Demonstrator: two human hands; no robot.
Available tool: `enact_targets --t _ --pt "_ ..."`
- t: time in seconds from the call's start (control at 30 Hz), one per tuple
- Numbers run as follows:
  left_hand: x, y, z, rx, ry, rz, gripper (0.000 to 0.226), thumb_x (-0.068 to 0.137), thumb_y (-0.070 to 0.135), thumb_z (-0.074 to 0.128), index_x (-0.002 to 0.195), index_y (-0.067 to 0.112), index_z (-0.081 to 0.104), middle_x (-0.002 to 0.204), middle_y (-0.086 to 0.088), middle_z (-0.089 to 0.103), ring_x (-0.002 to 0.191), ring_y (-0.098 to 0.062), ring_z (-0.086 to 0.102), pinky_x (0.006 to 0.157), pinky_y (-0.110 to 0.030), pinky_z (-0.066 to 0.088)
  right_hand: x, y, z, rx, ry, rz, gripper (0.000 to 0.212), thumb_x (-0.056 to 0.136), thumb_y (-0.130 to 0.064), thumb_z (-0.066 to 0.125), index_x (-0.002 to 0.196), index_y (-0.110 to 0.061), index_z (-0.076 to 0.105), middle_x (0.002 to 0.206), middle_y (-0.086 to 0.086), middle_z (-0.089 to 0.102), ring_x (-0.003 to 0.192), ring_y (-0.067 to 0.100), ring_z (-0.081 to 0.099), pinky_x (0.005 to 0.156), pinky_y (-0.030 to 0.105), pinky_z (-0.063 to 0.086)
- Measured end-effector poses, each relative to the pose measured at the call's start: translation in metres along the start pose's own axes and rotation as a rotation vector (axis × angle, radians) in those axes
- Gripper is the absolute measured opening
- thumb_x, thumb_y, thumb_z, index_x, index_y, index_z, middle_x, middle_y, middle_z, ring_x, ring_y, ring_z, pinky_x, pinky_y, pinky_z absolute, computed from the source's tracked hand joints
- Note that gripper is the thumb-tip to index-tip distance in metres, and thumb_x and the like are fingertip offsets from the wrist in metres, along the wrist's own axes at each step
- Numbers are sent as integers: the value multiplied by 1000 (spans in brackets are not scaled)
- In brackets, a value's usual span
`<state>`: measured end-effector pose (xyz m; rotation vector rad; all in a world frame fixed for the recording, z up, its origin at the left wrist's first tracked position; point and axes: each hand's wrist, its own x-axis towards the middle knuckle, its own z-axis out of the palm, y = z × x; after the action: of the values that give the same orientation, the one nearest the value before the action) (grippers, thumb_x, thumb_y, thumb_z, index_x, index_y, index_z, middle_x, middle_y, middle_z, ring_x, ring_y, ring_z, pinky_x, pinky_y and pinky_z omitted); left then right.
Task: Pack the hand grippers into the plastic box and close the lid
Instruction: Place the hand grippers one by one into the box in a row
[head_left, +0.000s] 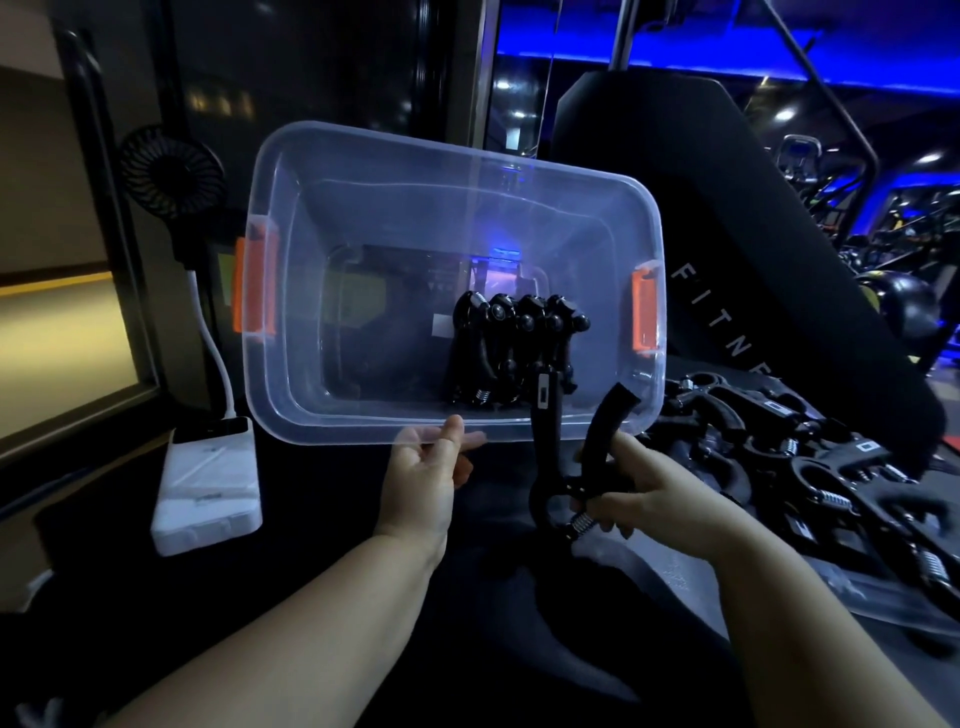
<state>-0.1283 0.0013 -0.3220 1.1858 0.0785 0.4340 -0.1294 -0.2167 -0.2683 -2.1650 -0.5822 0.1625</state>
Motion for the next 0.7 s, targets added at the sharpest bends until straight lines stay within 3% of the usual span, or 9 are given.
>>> enact_targets --t 0.17,0.27,0.4,0.5,0.7 --pt "1 -2 0 -18 -3 0 18 92 36 54 91 18 50 85 2 75 63 -4 55 65 -21 46 3 -14 0 321 124 -71 45 84 12 58 120 -15 53 85 29 62 62 19 53 56 28 45" --pt "2 -2 -2 -53 -23 -11 26 95 42 45 93 17 52 87 -2 75 63 -3 57 62 -18 47 13 -30 0 420 214 -117 41 85 14 52 116 -14 54 73 13 67 54 13 49 49 21 39" --pt "3 -4 -2 -84 -3 -33 34 97 46 36 94 18 54 88 -6 75 66 -8 60 65 -24 45 39 -51 1 253 313 -112 24 84 5 55 105 -6 52 57 0 52 47 9 44 41 17 34" --pt "5 -3 0 -119 58 -64 31 96 44 41 90 18 55 91 -16 72 66 -15 56 63 -28 44 68 -65 7 72 336 -85 21 81 -6 59 100 -5 51 63 4 55 55 17 47 53 31 39" --pt "4 -1 3 -198 112 -76 20 93 34 51 81 19 55 62 0 62 55 -11 51 57 -27 42 131 -79 39 -304 320 44 23 81 -13 57 98 -10 43 77 11 59 68 27 56 51 28 38"
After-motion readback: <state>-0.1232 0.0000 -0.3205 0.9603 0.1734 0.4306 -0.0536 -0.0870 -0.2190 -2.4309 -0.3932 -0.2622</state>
